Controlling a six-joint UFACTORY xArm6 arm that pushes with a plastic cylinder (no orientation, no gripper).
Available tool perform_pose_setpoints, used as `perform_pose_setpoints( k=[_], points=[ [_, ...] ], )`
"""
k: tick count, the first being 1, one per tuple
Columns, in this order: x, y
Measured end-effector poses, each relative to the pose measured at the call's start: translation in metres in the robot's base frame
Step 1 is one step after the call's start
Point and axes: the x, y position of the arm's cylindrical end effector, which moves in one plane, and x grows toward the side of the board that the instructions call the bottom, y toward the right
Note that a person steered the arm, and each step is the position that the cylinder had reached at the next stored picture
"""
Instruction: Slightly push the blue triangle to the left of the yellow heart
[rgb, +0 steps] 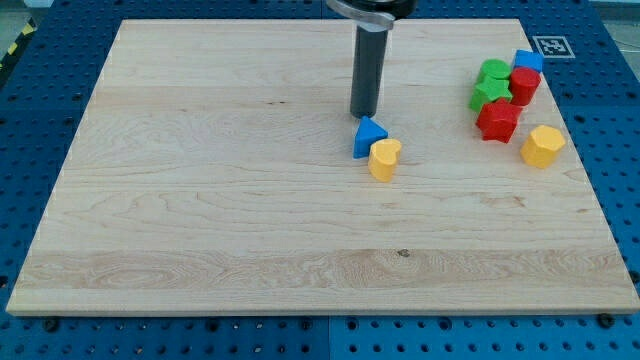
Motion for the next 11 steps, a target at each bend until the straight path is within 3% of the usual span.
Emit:
perform_pose_setpoints(
  k=[4, 5, 6, 7, 8, 11],
  points=[
    [0.032, -0.025],
    [0.024, -0.030],
    [-0.013, -0.017],
    [-0.014, 0.023],
    [-0.006, 0.042],
    [0.028, 0.005]
  ],
)
